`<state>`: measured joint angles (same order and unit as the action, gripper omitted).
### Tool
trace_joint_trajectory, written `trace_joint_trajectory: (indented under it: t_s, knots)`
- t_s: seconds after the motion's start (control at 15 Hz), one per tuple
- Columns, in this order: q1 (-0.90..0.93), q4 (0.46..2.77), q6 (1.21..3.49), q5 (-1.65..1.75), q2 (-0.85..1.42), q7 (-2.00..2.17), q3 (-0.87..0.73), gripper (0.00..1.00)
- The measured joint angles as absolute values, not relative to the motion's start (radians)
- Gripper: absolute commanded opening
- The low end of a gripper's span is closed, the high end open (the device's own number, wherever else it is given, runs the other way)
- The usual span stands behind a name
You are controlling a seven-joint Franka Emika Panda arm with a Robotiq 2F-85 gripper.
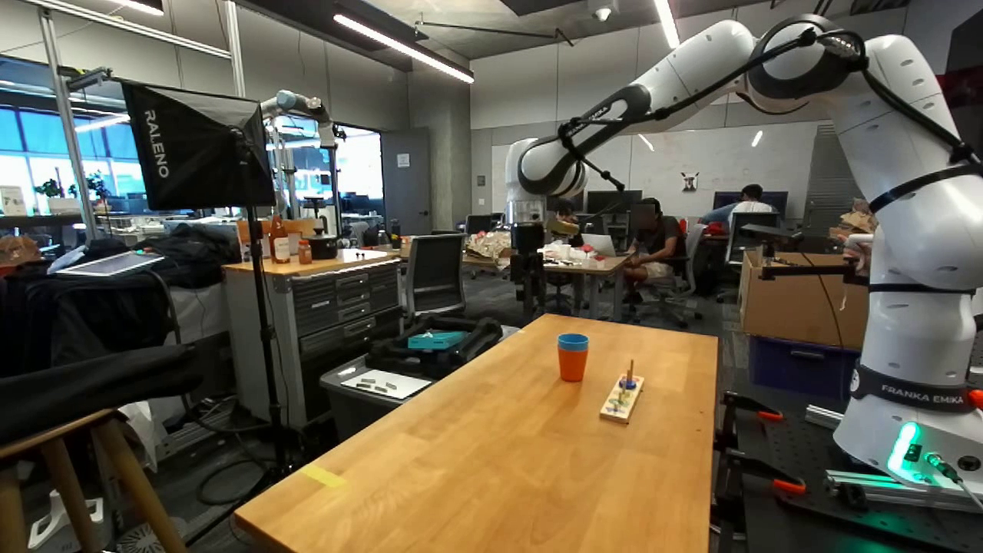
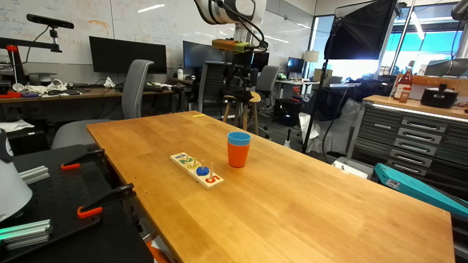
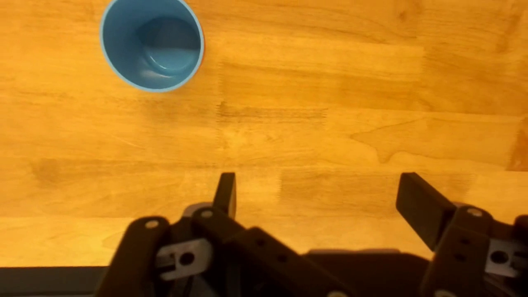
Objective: Place the blue cup inside the orange cup
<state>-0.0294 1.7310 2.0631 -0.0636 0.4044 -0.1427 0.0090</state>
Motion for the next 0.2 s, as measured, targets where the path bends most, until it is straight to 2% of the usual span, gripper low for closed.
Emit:
trace_joint_trajectory:
  t_s: [0.2]
  knots:
    - [-0.035,1.699,2.026,-0.064,0.406,-0.163,0.009,1.0]
